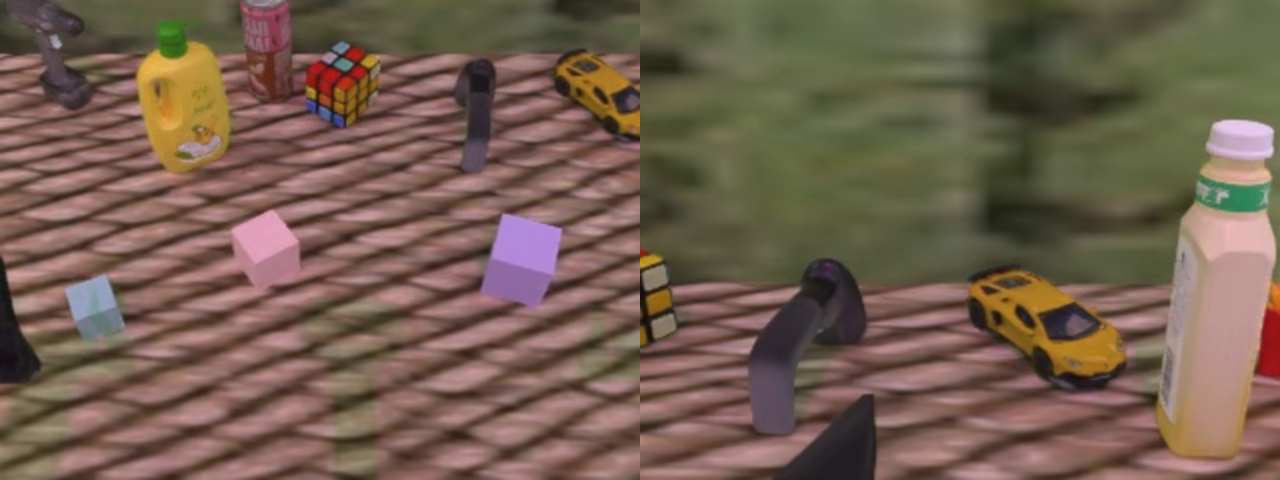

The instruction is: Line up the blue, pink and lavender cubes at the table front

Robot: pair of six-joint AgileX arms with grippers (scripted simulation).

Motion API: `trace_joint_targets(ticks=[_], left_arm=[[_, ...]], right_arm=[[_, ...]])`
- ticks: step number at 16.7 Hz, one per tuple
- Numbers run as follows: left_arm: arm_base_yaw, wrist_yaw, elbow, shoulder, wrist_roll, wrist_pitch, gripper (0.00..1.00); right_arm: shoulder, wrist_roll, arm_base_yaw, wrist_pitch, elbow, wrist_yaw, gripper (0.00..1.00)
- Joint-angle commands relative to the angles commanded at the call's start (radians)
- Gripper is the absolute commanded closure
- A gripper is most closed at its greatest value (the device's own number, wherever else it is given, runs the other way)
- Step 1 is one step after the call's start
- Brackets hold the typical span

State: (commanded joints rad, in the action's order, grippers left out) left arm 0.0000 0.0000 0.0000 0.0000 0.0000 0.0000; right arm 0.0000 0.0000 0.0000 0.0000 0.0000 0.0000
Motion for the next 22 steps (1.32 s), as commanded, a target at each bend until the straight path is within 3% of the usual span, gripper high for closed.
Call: trace_joint_targets(ticks=[4,8,22], left_arm=[[-0.001,-0.001,0.028,0.031,0.018,-0.016,0.0],[-0.011,-0.004,0.18,0.22,0.128,-0.119,0.0],[-0.1,0.0,1.045,1.535,0.833,-0.794,0.0]], right_arm=[[0.0,0.0,0.0,0.0,0.0,0.0,0.0],[0.0,0.0,0.0,0.0,0.0,0.0,0.0],[0.0,0.0,0.0,0.0,0.0,0.0,0.0]])
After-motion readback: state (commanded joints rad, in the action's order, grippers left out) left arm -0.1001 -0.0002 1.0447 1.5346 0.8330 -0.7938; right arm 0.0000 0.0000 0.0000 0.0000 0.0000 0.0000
